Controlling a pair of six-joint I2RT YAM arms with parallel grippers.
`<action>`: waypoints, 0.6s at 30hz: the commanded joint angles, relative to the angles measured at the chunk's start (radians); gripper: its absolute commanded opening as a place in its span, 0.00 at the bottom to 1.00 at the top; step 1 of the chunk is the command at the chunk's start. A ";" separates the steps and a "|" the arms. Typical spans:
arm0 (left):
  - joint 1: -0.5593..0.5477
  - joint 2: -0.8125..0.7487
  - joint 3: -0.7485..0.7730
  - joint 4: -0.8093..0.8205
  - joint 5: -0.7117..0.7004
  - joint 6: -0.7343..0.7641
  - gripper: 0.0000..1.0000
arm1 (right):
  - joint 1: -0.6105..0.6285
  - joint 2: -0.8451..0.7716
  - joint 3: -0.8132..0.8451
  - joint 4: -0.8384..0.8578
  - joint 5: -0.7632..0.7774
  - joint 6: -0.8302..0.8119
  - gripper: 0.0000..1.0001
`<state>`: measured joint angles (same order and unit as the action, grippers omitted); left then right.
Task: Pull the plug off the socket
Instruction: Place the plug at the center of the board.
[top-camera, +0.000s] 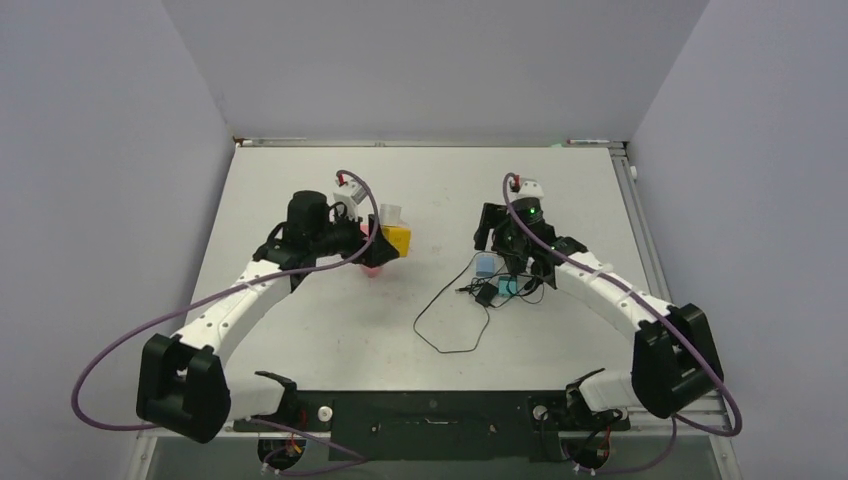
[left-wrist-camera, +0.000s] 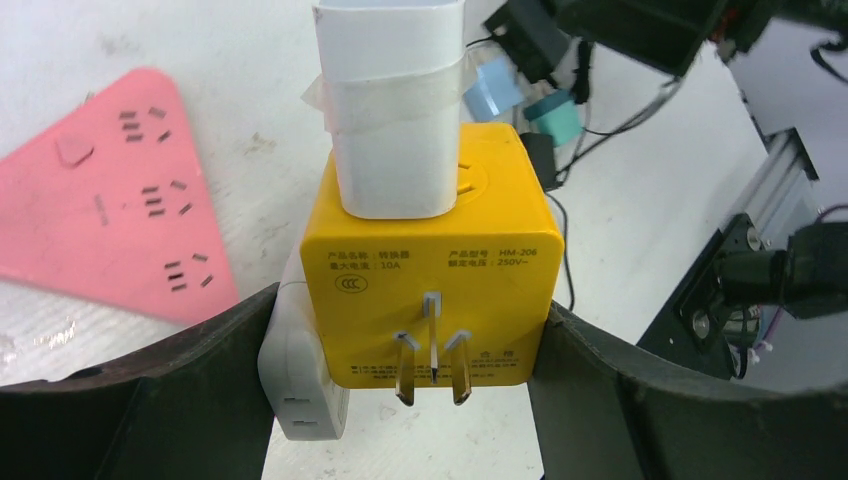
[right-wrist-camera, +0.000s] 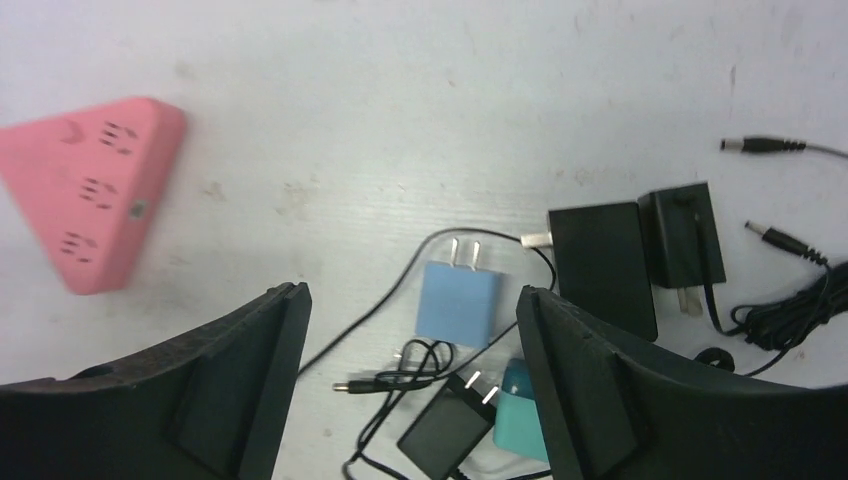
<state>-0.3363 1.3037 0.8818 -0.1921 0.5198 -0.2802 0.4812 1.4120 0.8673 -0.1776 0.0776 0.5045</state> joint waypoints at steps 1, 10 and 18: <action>-0.064 -0.145 0.034 0.054 0.105 0.143 0.00 | -0.050 -0.135 0.087 0.016 -0.203 -0.021 0.79; -0.266 -0.213 0.024 -0.013 0.000 0.268 0.00 | 0.027 -0.250 0.140 0.018 -0.516 0.057 0.93; -0.342 -0.203 0.031 -0.056 -0.133 0.314 0.00 | 0.175 -0.308 0.084 0.122 -0.432 0.221 0.95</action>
<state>-0.6670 1.1240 0.8791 -0.2966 0.4557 -0.0105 0.6403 1.1439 0.9741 -0.1528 -0.3458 0.6231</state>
